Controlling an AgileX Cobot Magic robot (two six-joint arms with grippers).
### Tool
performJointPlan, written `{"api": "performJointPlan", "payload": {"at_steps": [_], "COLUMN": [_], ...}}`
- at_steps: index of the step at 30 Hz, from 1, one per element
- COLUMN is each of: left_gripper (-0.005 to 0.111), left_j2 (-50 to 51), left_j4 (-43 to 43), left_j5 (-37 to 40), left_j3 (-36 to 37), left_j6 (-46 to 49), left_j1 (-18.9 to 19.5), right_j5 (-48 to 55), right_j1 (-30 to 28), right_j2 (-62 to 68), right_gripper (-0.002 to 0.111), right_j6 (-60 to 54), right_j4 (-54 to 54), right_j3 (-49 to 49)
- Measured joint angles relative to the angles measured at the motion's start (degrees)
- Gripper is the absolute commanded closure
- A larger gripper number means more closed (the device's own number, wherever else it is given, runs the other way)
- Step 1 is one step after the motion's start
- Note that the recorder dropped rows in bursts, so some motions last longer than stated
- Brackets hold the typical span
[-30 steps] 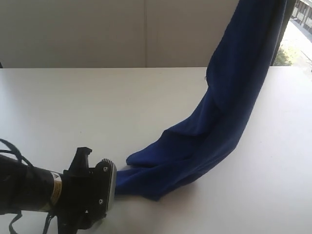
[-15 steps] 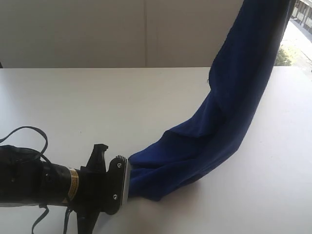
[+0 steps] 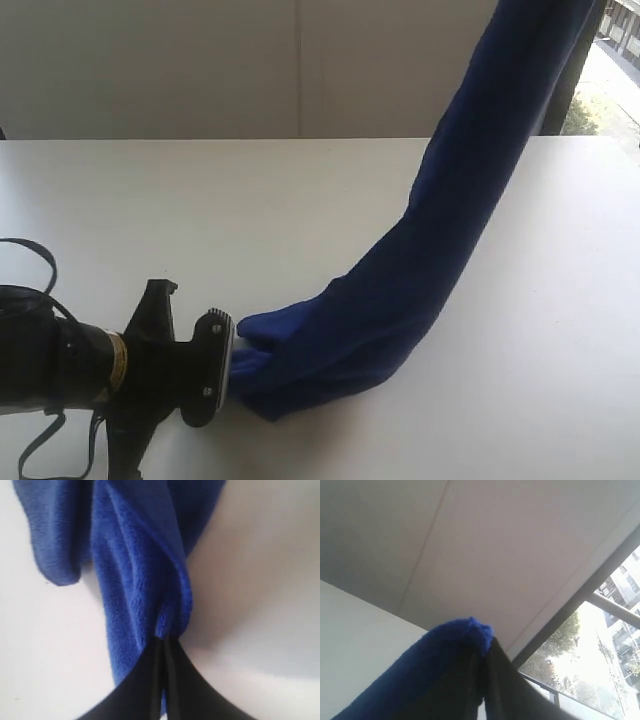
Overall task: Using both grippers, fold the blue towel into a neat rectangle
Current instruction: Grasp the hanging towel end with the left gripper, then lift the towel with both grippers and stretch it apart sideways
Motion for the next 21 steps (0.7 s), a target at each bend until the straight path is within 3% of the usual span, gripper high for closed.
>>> {"api": "performJointPlan", "payload": {"at_steps": [5,13,21], "left_gripper": [0.107,0.107,0.107], "left_j2": [-6.14,-14.97,-19.33], "left_j4": [-0.10,2.23,4.65], "left_j5": [3.46,19.65,26.73], "left_j3": [0.00,-4.32,-8.52], "left_j6": [1.30,2.14,2.14], "left_j1": [0.00,0.00,0.00], "right_j5": [2.26,4.56,8.02], "right_j1": [0.00,0.00,0.00], "right_j2": [0.59,0.67,0.80], "right_gripper": [0.108,0.108,0.108], "right_j6": [0.00,0.00,2.41], "right_j4": [-1.55,-4.00,-7.39], "right_j3": [0.00,0.00,1.23]}}
